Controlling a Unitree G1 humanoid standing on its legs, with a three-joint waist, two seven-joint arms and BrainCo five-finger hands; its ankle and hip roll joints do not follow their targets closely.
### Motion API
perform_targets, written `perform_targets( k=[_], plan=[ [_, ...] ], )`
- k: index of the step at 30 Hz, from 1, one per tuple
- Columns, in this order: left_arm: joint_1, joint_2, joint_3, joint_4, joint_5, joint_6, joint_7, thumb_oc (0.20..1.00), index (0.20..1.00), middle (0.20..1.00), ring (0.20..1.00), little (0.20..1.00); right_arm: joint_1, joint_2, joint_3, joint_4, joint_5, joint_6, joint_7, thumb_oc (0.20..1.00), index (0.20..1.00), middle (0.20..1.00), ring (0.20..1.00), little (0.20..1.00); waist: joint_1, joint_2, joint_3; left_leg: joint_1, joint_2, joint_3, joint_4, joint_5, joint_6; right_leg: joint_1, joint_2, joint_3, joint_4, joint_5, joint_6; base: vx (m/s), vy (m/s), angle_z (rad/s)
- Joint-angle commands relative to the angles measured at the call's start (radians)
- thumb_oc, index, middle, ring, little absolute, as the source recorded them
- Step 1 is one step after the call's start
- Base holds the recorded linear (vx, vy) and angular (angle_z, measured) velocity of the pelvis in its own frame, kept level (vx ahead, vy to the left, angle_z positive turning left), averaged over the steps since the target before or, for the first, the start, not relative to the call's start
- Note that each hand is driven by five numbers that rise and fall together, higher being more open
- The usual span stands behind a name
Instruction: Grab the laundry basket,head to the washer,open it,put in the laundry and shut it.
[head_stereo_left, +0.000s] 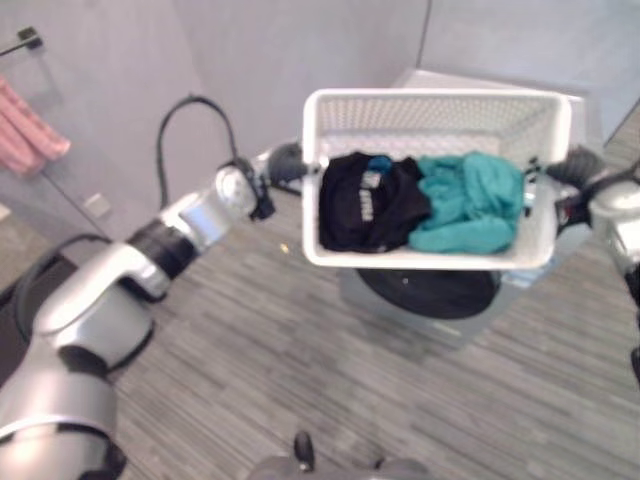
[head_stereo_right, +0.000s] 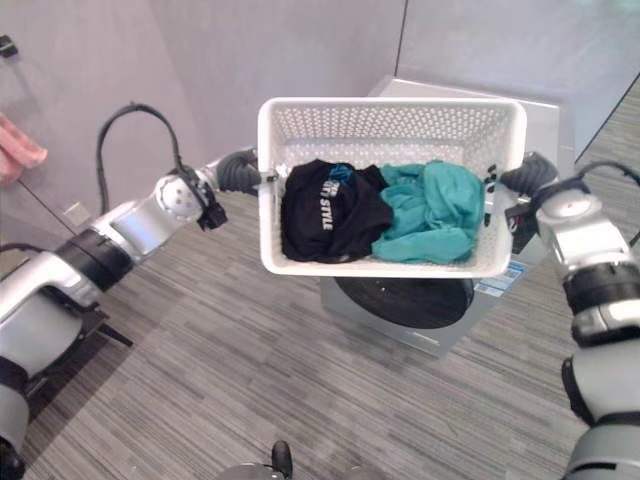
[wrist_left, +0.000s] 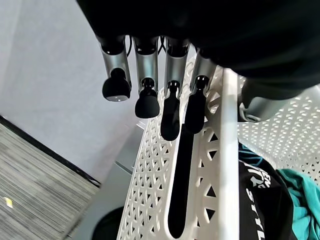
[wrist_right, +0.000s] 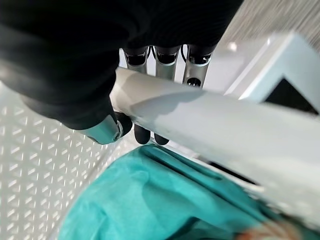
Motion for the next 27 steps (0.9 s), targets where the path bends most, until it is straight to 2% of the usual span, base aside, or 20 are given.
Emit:
perform_targets(
  k=[1,5,8,10,11,13,14,16,18,19,20,23,25,27],
  plan=[
    [-0.272,-0.195,-0.005,0.063,-0.006,-0.168,0.072,0.2,0.2,0.2,0.2,0.2,-0.222,0.106,0.068,-0.123,0.01,-0.158,0.014,0.2,0.2,0.2,0.2,0.2,0.013,0.009,-0.12,0.089,0.137,0.0,0.032,-0.07,-0.095,-0.137,-0.055,-0.02,0.02,0.097,0.107,0.02,-0.048,-0.07],
    [-0.301,-0.211,0.0,0.12,-0.002,-0.17,0.096,0.2,0.2,0.2,0.2,0.2,-0.232,0.103,0.079,-0.114,0.027,-0.163,0.01,0.2,0.2,0.2,0.2,0.2,-0.007,0.006,-0.113,0.079,0.157,-0.01,0.047,-0.051,-0.108,-0.15,-0.031,-0.008,0.037,0.08,0.09,0.03,-0.088,0.01],
    [-0.321,-0.209,0.006,0.189,-0.013,-0.165,0.112,0.2,0.2,0.2,0.2,0.2,-0.233,0.096,0.088,-0.096,0.046,-0.166,0.004,0.2,0.2,0.2,0.2,0.2,-0.021,0.0,-0.106,0.066,0.196,-0.015,0.108,-0.008,-0.128,-0.145,0.005,0.004,0.047,0.06,0.064,0.07,-0.172,-0.01],
    [-0.343,-0.188,0.003,0.215,-0.028,-0.156,0.114,0.2,0.2,0.2,0.2,0.2,-0.225,0.092,0.087,-0.08,0.061,-0.169,0.006,0.2,0.2,0.2,0.2,0.2,-0.016,-0.015,-0.086,-0.001,0.238,-0.039,0.271,0.088,-0.137,-0.127,0.035,0.017,0.053,0.053,0.031,0.06,-0.257,0.05],
    [-0.362,-0.184,0.002,0.232,-0.036,-0.151,0.119,0.2,0.2,0.2,0.2,0.2,-0.228,0.097,0.088,-0.074,0.066,-0.169,0.005,0.2,0.2,0.2,0.2,0.2,-0.011,-0.025,-0.077,-0.036,0.239,-0.063,0.35,0.111,-0.129,-0.119,0.043,0.023,0.055,0.05,0.017,0.08,-0.273,-0.07],
    [-0.376,-0.164,-0.011,0.281,-0.052,-0.144,0.113,0.2,0.2,0.2,0.2,0.2,-0.232,0.113,0.099,-0.038,0.079,-0.17,0.003,0.2,0.2,0.2,0.2,0.2,-0.007,-0.04,-0.062,-0.103,0.228,-0.093,0.488,0.134,-0.11,-0.103,0.055,0.032,0.053,0.046,-0.008,0.1,-0.202,-0.15],
    [-0.395,-0.163,-0.019,0.296,-0.069,-0.142,0.12,0.2,0.2,0.2,0.2,0.2,-0.246,0.115,0.11,-0.021,0.086,-0.164,0.001,0.2,0.2,0.2,0.2,0.2,-0.004,-0.041,-0.056,-0.137,0.218,-0.092,0.493,0.122,-0.099,-0.095,0.058,0.033,0.047,0.04,-0.011,0.11,-0.08,-0.21],
    [-0.427,-0.143,-0.028,0.328,-0.073,-0.14,0.124,0.2,0.2,0.2,0.2,0.2,-0.269,0.115,0.13,-0.001,0.094,-0.162,0.001,0.2,0.2,0.2,0.2,0.2,0.01,-0.037,-0.054,-0.185,0.157,-0.096,0.403,0.055,-0.082,-0.076,0.061,0.05,0.032,0.026,0.0,0.2,0.025,-0.1],
    [-0.44,-0.13,-0.045,0.358,-0.068,-0.135,0.116,0.2,0.2,0.2,0.2,0.2,-0.268,0.117,0.137,0.016,0.097,-0.163,0.006,0.2,0.2,0.2,0.2,0.2,0.023,-0.026,-0.057,-0.216,0.139,-0.109,0.259,0.038,-0.086,-0.063,0.074,0.062,0.033,0.005,0.008,0.29,0.099,0.04],
    [-0.451,-0.116,-0.056,0.359,-0.062,-0.141,0.116,0.2,0.2,0.2,0.2,0.2,-0.265,0.128,0.14,0.049,0.099,-0.181,0.003,0.2,0.2,0.2,0.2,0.2,0.049,-0.019,-0.047,-0.244,0.118,-0.13,0.122,0.078,-0.097,-0.038,0.081,0.072,0.051,-0.026,0.013,0.37,0.106,-0.24],
    [-0.458,-0.111,-0.062,0.366,-0.062,-0.143,0.117,0.2,0.2,0.2,0.2,0.2,-0.265,0.129,0.14,0.069,0.102,-0.185,0.002,0.2,0.2,0.2,0.2,0.2,0.059,-0.015,-0.043,-0.261,0.113,-0.147,0.086,0.084,-0.102,-0.028,0.088,0.077,0.06,-0.038,0.016,0.39,0.101,-0.38],
    [-0.459,-0.108,-0.064,0.38,-0.066,-0.146,0.119,0.2,0.2,0.2,0.2,0.2,-0.275,0.142,0.142,0.118,0.105,-0.192,0.001,0.2,0.2,0.2,0.2,0.2,0.067,-0.015,-0.034,-0.276,0.108,-0.141,0.077,0.093,-0.111,-0.007,0.084,0.083,0.082,-0.064,0.02,0.21,0.063,-0.41],
    [-0.472,-0.107,-0.077,0.406,-0.05,-0.151,0.125,0.2,0.2,0.2,0.2,0.2,-0.3,0.165,0.145,0.171,0.1,-0.183,0.004,0.2,0.2,0.2,0.2,0.2,0.074,0.005,-0.074,-0.24,0.104,-0.128,0.071,0.096,-0.101,0.033,0.07,0.104,0.08,-0.09,0.037,0.43,0.197,-0.36],
    [-0.464,-0.085,-0.089,0.416,-0.038,-0.152,0.125,0.2,0.2,0.2,0.2,0.2,-0.293,0.191,0.143,0.196,0.09,-0.183,0.01,0.2,0.2,0.2,0.2,0.2,0.087,0.003,-0.103,-0.228,0.083,-0.117,0.103,0.068,-0.083,0.038,0.043,0.129,0.123,-0.096,0.048,0.46,0.229,-0.42]
  ],
)
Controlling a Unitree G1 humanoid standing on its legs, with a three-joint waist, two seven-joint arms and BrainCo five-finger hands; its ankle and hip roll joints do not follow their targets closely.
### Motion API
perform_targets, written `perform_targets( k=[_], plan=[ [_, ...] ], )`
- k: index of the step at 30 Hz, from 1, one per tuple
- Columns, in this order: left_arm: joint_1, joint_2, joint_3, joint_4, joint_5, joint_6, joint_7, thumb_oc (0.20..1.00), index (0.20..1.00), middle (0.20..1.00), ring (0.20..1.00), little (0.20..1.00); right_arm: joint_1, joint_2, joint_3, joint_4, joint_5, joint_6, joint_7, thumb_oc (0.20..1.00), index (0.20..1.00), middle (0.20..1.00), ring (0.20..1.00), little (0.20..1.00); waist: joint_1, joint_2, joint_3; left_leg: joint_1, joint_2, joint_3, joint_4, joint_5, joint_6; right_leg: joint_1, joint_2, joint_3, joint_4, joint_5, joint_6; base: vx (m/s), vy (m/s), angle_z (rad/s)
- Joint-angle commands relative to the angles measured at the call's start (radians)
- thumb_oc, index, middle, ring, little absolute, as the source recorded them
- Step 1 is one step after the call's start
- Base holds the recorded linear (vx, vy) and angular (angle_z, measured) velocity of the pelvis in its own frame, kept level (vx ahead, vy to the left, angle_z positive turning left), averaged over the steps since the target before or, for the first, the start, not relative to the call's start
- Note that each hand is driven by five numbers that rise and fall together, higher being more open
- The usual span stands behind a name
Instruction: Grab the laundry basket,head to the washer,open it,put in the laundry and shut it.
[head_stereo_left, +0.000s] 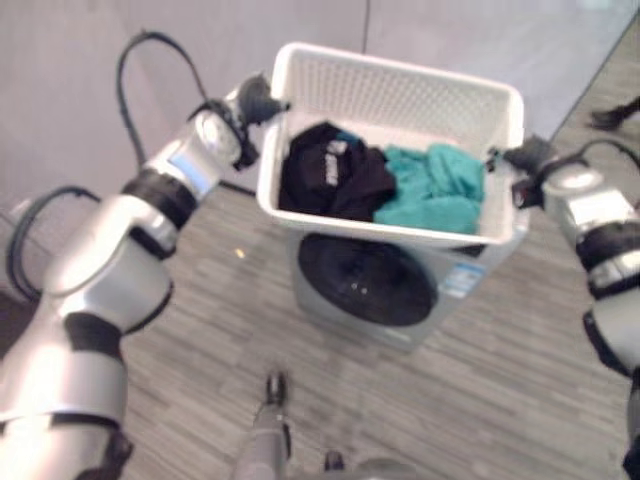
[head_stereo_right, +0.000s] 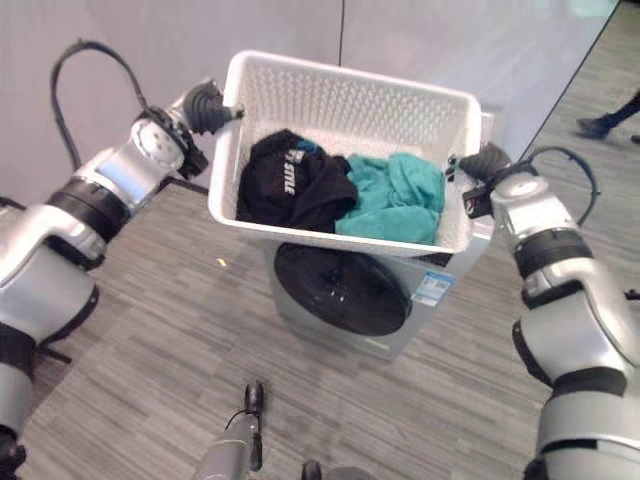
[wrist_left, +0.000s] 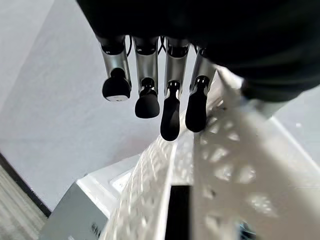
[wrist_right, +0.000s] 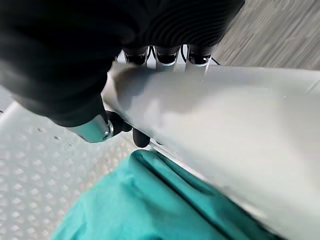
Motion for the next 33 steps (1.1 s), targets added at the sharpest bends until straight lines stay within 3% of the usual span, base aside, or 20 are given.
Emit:
perform_targets(
  k=[1,3,4,5,6,8,10,11,17,21,28,33],
  plan=[
    [-0.23,-0.052,-0.046,0.046,0.029,-0.107,0.037,0.2,0.2,0.2,0.2,0.2,-0.148,-0.002,0.006,-0.024,-0.002,-0.107,0.007,0.2,0.2,0.2,0.2,0.2,0.036,0.059,-0.103,0.101,0.014,-0.005,0.006,0.037,-0.019,0.021,-0.173,0.052,0.17,-0.072,0.15,0.38,0.207,-0.46],
    [-0.215,-0.044,-0.045,0.044,0.032,-0.107,0.038,0.2,0.2,0.2,0.2,0.2,-0.124,0.013,-0.006,-0.024,-0.009,-0.106,0.014,0.2,0.2,0.2,0.2,0.2,0.046,0.054,-0.109,0.121,0.005,0.017,0.012,0.015,0.0,0.001,-0.188,0.057,0.242,-0.057,0.164,0.24,0.146,-0.71],
    [-0.211,-0.04,-0.048,0.044,0.041,-0.105,0.04,0.2,0.2,0.2,0.2,0.2,-0.113,0.033,-0.004,-0.018,-0.023,-0.1,0.022,0.2,0.2,0.2,0.2,0.2,0.044,0.052,-0.105,0.144,-0.012,0.034,0.026,-0.012,0.024,-0.033,-0.201,0.056,0.353,-0.007,0.185,0.23,0.175,-0.68],
    [-0.202,-0.038,-0.046,0.047,0.041,-0.099,0.031,0.2,0.2,0.2,0.2,0.2,-0.114,0.052,-0.004,-0.017,-0.033,-0.094,0.03,0.2,0.2,0.2,0.2,0.2,0.034,0.071,-0.088,0.171,-0.011,0.042,0.032,-0.022,0.045,-0.12,-0.193,0.056,0.496,0.068,0.211,0.26,0.218,-0.53],
    [-0.19,-0.041,-0.035,0.054,0.044,-0.094,0.034,0.2,0.2,0.2,0.2,0.2,-0.113,0.07,-0.008,-0.016,-0.037,-0.093,0.036,0.2,0.2,0.2,0.2,0.2,0.029,0.076,-0.079,0.187,-0.015,0.053,0.038,-0.04,0.052,-0.163,-0.209,0.041,0.53,0.063,0.216,0.18,0.174,-0.44],
    [-0.177,-0.06,-0.029,0.071,0.048,-0.085,0.025,0.2,0.2,0.2,0.2,0.2,-0.119,0.093,-0.007,0.0,-0.04,-0.092,0.035,0.2,0.2,0.2,0.2,0.2,0.026,0.087,-0.079,0.227,-0.015,0.067,0.022,-0.06,0.048,-0.192,-0.261,-0.031,0.435,0.024,0.201,0.14,0.06,-0.24],
    [-0.174,-0.073,-0.034,0.066,0.057,-0.084,0.025,0.2,0.2,0.2,0.2,0.2,-0.131,0.106,0.01,0.027,-0.059,-0.088,0.045,0.2,0.2,0.2,0.2,0.2,0.021,0.112,-0.074,0.26,0.008,0.069,0.004,-0.075,0.033,-0.244,-0.325,-0.12,0.362,0.023,0.186,0.15,0.019,-0.05],
    [-0.163,-0.073,-0.036,0.07,0.055,-0.084,0.025,0.2,0.2,0.2,0.2,0.2,-0.134,0.104,0.018,0.035,-0.059,-0.081,0.053,0.2,0.2,0.2,0.2,0.2,0.019,0.108,-0.075,0.259,-0.001,0.066,0.008,-0.077,0.031,-0.227,-0.335,-0.14,0.314,0.023,0.184,0.12,0.022,0.04],
    [-0.082,-0.105,0.015,0.03,0.045,-0.075,0.027,0.2,0.2,0.2,0.2,0.2,-0.083,0.121,0.041,-0.009,-0.083,-0.059,0.075,0.2,0.2,0.2,0.2,0.2,0.045,0.081,-0.104,0.287,-0.012,0.081,-0.016,-0.088,0.029,-0.138,-0.331,-0.173,0.17,0.058,0.205,0.12,-0.011,0.19],
    [-0.026,-0.129,0.039,-0.017,0.049,-0.07,0.023,0.2,0.2,0.2,0.2,0.2,-0.037,0.094,0.04,-0.099,-0.111,-0.047,0.083,0.2,0.2,0.2,0.2,0.2,0.048,0.066,-0.109,0.276,-0.011,0.072,-0.019,-0.086,0.022,-0.112,-0.316,-0.18,0.144,0.045,0.203,0.02,-0.024,0.01],
    [0.039,-0.162,0.06,-0.041,0.073,-0.062,0.027,0.2,0.2,0.2,0.2,0.2,0.003,0.049,0.027,-0.083,-0.14,-0.04,0.084,0.2,0.2,0.2,0.2,0.2,0.048,0.055,-0.107,0.266,-0.01,0.058,-0.01,-0.092,0.015,-0.104,-0.307,-0.185,0.132,0.032,0.199,0.0,-0.021,0.1],
    [0.105,-0.206,0.084,-0.118,0.096,-0.065,0.011,0.2,0.2,0.2,0.2,0.2,0.045,-0.037,-0.009,-0.119,-0.151,-0.038,0.087,0.2,0.2,0.2,0.2,0.2,0.029,0.044,-0.09,0.259,0.001,0.052,-0.01,-0.085,0.005,-0.1,-0.293,-0.183,0.121,0.02,0.192,-0.04,-0.044,0.03]
  ],
)
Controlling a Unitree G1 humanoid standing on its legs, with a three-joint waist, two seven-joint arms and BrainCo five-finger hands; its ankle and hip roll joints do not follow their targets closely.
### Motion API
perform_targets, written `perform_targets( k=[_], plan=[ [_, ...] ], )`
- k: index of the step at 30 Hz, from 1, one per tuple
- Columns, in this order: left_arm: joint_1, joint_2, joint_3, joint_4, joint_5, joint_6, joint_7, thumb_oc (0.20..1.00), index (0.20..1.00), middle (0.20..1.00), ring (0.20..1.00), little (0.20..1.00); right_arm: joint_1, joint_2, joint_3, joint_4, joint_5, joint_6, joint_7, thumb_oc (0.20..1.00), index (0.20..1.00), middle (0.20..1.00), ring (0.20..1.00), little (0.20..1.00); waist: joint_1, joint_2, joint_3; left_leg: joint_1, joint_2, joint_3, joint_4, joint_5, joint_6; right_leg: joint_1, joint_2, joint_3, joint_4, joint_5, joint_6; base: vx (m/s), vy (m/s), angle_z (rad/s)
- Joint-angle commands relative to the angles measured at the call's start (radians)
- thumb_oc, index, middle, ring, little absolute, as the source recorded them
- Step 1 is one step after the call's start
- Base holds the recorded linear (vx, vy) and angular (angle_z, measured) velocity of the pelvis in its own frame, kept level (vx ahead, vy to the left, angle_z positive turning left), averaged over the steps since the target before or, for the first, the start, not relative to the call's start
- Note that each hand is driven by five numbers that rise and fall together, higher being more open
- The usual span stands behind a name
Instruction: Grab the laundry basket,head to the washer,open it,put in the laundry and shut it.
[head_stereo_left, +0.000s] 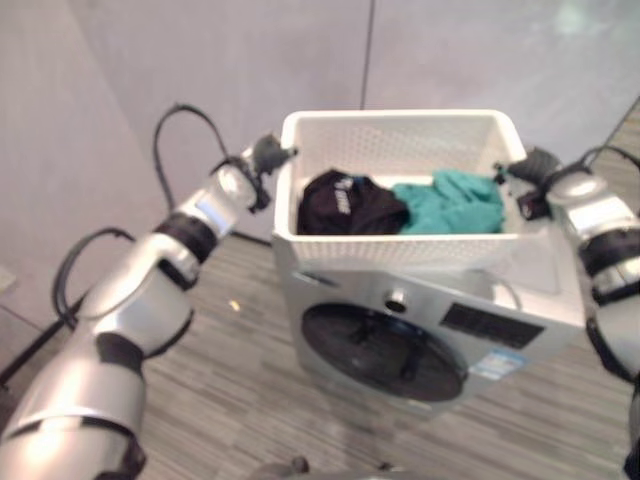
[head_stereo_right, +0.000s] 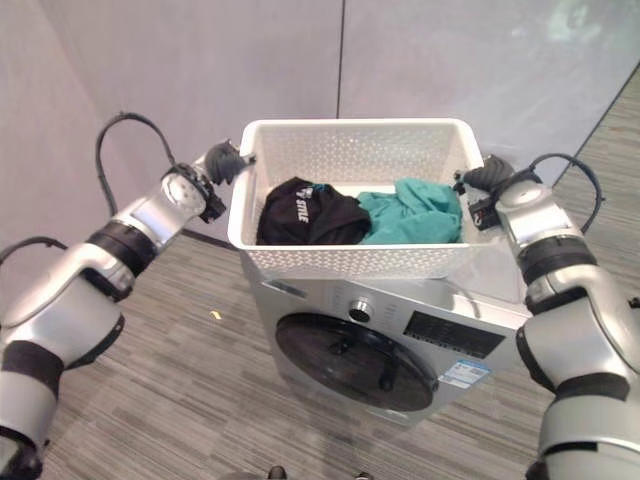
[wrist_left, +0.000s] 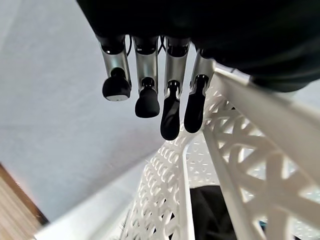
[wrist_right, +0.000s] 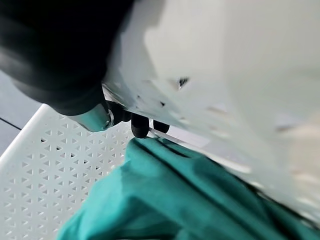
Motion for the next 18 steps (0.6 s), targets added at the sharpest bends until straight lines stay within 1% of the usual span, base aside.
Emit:
perform_targets(
  k=[1,2,3,6,12,15,18],
  plan=[
    [-0.078,-0.119,0.001,-0.084,0.051,-0.095,-0.014,0.2,0.2,0.2,0.2,0.2,-0.026,0.003,0.01,-0.079,-0.014,-0.071,0.015,0.2,0.2,0.2,0.2,0.2,-0.003,0.038,-0.015,-0.039,0.084,0.018,-0.012,0.036,-0.06,0.035,-0.013,0.007,0.1,-0.104,0.07,-0.04,-0.039,-0.04],
    [-0.077,-0.12,0.0,-0.085,0.051,-0.095,-0.014,0.2,0.2,0.2,0.2,0.2,-0.023,0.002,0.007,-0.082,-0.015,-0.07,0.015,0.2,0.2,0.2,0.2,0.2,-0.002,0.038,-0.015,-0.039,0.084,0.017,-0.012,0.036,-0.06,0.035,-0.013,0.007,0.1,-0.104,0.07,-0.06,-0.06,-0.05],
    [-0.068,-0.133,0.009,-0.106,0.056,-0.097,-0.015,0.2,0.2,0.2,0.2,0.2,-0.001,-0.032,-0.015,-0.112,-0.013,-0.071,0.01,0.2,0.2,0.2,0.2,0.2,-0.011,0.034,-0.005,-0.046,0.089,0.017,-0.014,0.042,-0.063,0.034,-0.009,0.007,0.094,-0.107,0.066,-0.05,-0.061,-0.01],
    [-0.06,-0.163,0.012,-0.109,0.077,-0.101,-0.008,0.2,0.2,0.2,0.2,0.2,0.065,-0.083,-0.077,-0.143,-0.005,-0.085,-0.01,0.2,0.2,0.2,0.2,0.2,-0.026,0.032,0.006,-0.049,0.096,0.018,-0.036,0.056,-0.07,0.036,0.0,0.001,0.072,-0.107,0.061,-0.03,-0.074,0.1],
    [-0.068,-0.185,0.01,-0.095,0.068,-0.107,0.001,0.2,0.2,0.2,0.2,0.2,0.067,-0.082,-0.081,-0.1,-0.005,-0.093,-0.021,0.2,0.2,0.2,0.2,0.2,-0.031,0.038,0.011,-0.043,0.1,0.03,-0.069,0.07,-0.073,0.033,0.004,0.004,0.041,-0.093,0.064,0.0,-0.036,-0.01],
    [-0.075,-0.207,0.027,-0.08,0.016,-0.117,0.02,0.2,0.2,0.2,0.2,0.2,0.027,-0.062,-0.062,-0.057,0.004,-0.097,-0.034,0.2,0.2,0.2,0.2,0.2,-0.038,0.048,0.018,-0.047,0.103,0.043,-0.09,0.08,-0.075,0.018,0.005,0.014,0.023,-0.082,0.067,0.0,-0.021,-0.16],
    [-0.097,-0.212,0.045,-0.074,-0.016,-0.129,0.042,0.2,0.2,0.2,0.2,0.2,-0.004,-0.051,-0.053,-0.053,0.019,-0.103,-0.045,0.2,0.2,0.2,0.2,0.2,-0.041,0.056,0.024,-0.051,0.1,0.049,-0.1,0.082,-0.075,0.005,0.005,0.022,0.017,-0.076,0.067,0.02,-0.012,-0.21]
  ],
)
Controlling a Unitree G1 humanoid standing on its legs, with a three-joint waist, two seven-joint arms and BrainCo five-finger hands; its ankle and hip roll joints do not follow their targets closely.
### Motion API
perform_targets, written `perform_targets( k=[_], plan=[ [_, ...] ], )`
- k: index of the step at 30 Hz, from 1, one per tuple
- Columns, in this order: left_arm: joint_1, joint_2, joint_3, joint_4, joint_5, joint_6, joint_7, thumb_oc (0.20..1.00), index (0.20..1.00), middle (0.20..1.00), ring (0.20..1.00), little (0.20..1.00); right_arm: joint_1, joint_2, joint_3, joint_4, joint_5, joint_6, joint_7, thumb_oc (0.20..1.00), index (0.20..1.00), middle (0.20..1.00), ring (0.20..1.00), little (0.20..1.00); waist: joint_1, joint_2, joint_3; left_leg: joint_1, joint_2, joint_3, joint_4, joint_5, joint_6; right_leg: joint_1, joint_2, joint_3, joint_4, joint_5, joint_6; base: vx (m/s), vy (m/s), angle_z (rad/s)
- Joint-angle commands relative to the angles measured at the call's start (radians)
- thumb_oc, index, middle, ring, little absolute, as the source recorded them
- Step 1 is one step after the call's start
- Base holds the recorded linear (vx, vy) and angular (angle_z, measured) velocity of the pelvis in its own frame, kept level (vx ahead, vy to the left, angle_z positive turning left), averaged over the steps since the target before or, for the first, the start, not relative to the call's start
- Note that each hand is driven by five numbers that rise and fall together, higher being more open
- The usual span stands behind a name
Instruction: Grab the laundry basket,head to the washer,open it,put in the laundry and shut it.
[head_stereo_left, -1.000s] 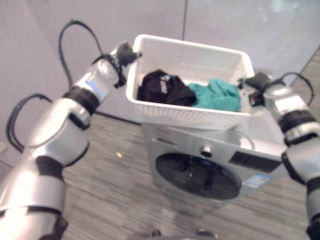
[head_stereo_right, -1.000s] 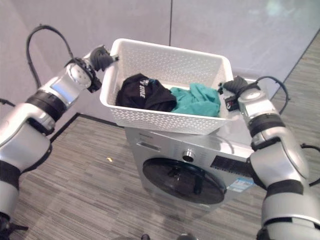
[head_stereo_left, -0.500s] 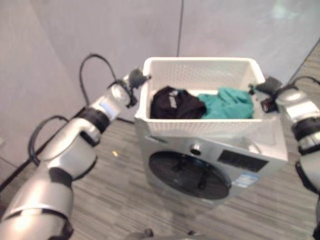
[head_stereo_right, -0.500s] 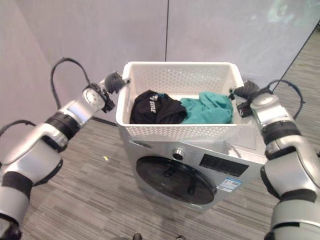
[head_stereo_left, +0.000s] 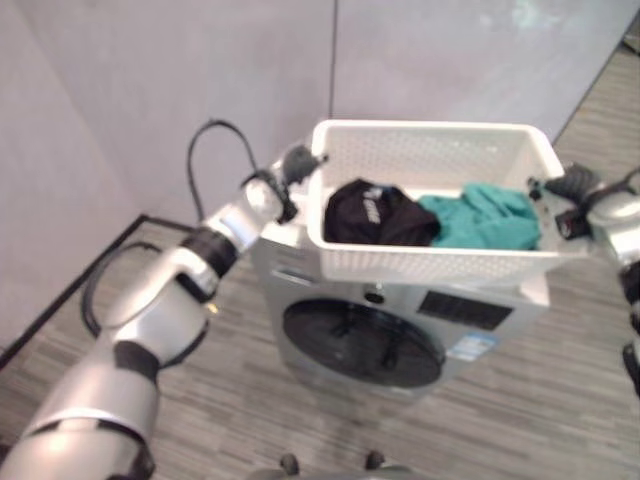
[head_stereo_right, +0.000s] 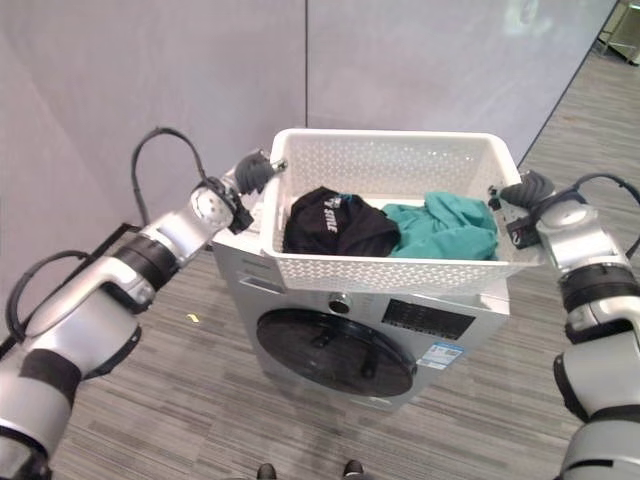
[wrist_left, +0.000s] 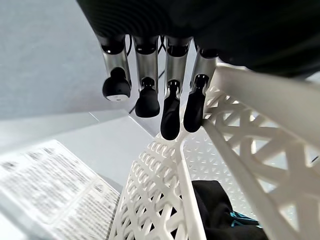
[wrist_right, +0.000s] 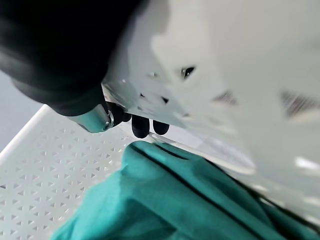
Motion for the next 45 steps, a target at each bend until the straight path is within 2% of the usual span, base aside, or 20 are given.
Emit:
perform_targets(
  k=[1,6,10,19,20,21,22,23,25,26,36,45],
  plan=[
    [-0.15,-0.127,-0.015,0.006,-0.04,-0.121,0.011,0.2,0.2,0.2,0.2,0.2,-0.11,0.068,0.034,0.019,0.054,-0.094,-0.054,0.2,0.2,0.2,0.2,0.2,0.022,0.075,0.036,-0.018,0.086,0.013,-0.059,0.066,-0.065,0.041,-0.008,0.002,0.089,-0.121,0.069,0.02,-0.007,-0.09],
    [-0.245,-0.112,-0.017,0.071,-0.077,-0.133,0.033,0.2,0.2,0.2,0.2,0.2,-0.21,0.098,0.088,0.078,0.084,-0.102,-0.06,0.2,0.2,0.2,0.2,0.2,0.019,0.09,0.053,-0.04,0.08,0.023,-0.069,0.074,-0.066,0.008,-0.014,0.015,0.085,-0.109,0.073,-0.01,0.019,-0.1],
    [-0.374,-0.069,-0.05,0.167,-0.106,-0.137,0.031,0.2,0.2,0.2,0.2,0.2,-0.316,0.125,0.148,0.136,0.109,-0.103,-0.058,0.2,0.2,0.2,0.2,0.2,0.013,0.105,0.063,-0.072,0.075,0.032,-0.08,0.086,-0.067,-0.032,-0.02,0.027,0.078,-0.092,0.078,0.0,0.03,-0.1],
    [-0.437,-0.049,-0.067,0.227,-0.119,-0.135,0.027,0.2,0.2,0.2,0.2,0.2,-0.388,0.167,0.179,0.134,0.137,-0.11,-0.063,0.2,0.2,0.2,0.2,0.2,0.008,0.101,0.085,-0.099,0.072,0.037,-0.072,0.087,-0.065,-0.058,-0.024,0.038,0.079,-0.08,0.081,0.01,0.005,0.0],
    [-0.447,-0.049,-0.068,0.244,-0.12,-0.134,0.028,0.47,0.47,0.47,0.47,0.47,-0.393,0.183,0.184,0.135,0.143,-0.111,-0.064,0.2,0.2,0.2,0.2,0.2,0.009,0.096,0.092,-0.106,0.072,0.038,-0.071,0.087,-0.066,-0.064,-0.025,0.039,0.077,-0.075,0.082,0.0,0.0,0.0],
    [-0.448,-0.049,-0.07,0.248,-0.122,-0.134,0.027,0.667,0.667,0.667,0.667,0.667,-0.392,0.186,0.187,0.127,0.146,-0.113,-0.063,0.2,0.2,0.2,0.2,0.2,0.008,0.094,0.093,-0.108,0.072,0.038,-0.07,0.087,-0.065,-0.066,-0.025,0.039,0.077,-0.075,0.082,0.0,0.002,-0.04],
    [-0.447,-0.048,-0.073,0.245,-0.124,-0.134,0.026,1.0,1.0,1.0,1.0,1.0,-0.388,0.189,0.188,0.114,0.149,-0.113,-0.063,0.203,0.203,0.203,0.203,0.203,0.008,0.092,0.095,-0.11,0.072,0.038,-0.069,0.086,-0.065,-0.067,-0.026,0.039,0.077,-0.075,0.082,0.01,-0.004,-0.07],
    [-0.442,-0.044,-0.07,0.242,-0.125,-0.135,0.027,1.0,1.0,1.0,1.0,1.0,-0.382,0.189,0.187,0.102,0.149,-0.114,-0.064,0.351,0.351,0.351,0.351,0.351,0.008,0.089,0.097,-0.111,0.073,0.037,-0.067,0.086,-0.065,-0.067,-0.026,0.038,0.078,-0.074,0.081,0.01,-0.004,-0.08],
    [-0.436,-0.042,-0.067,0.231,-0.122,-0.136,0.032,1.0,1.0,1.0,1.0,1.0,-0.371,0.18,0.184,0.078,0.152,-0.114,-0.067,0.827,0.827,0.827,0.827,0.827,0.009,0.084,0.097,-0.112,0.071,0.035,-0.06,0.083,-0.064,-0.066,-0.026,0.037,0.08,-0.075,0.081,0.0,-0.002,-0.03],
    [-0.432,-0.045,-0.064,0.229,-0.12,-0.137,0.036,1.0,1.0,1.0,1.0,1.0,-0.365,0.175,0.181,0.075,0.152,-0.114,-0.069,1.0,1.0,1.0,1.0,1.0,0.009,0.081,0.097,-0.111,0.071,0.034,-0.057,0.08,-0.063,-0.063,-0.026,0.035,0.083,-0.077,0.081,0.0,0.0,0.0],
    [-0.418,-0.078,-0.038,0.22,-0.103,-0.144,0.06,1.0,1.0,1.0,1.0,1.0,-0.344,0.12,0.176,0.108,0.132,-0.108,-0.062,1.0,1.0,1.0,1.0,1.0,0.002,0.076,0.086,-0.084,0.066,0.035,-0.062,0.07,-0.063,-0.04,-0.03,0.017,0.098,-0.092,0.08,0.01,-0.004,0.07],
    [-0.454,-0.087,-0.039,0.253,-0.093,-0.155,0.078,1.0,1.0,1.0,1.0,1.0,-0.402,0.114,0.177,0.301,0.155,-0.109,-0.058,1.0,1.0,1.0,1.0,1.0,-0.004,0.101,0.082,-0.057,0.051,0.042,-0.084,0.066,-0.058,-0.038,-0.039,0.014,0.104,-0.093,0.087,0.0,0.0,0.0]
  ],
)
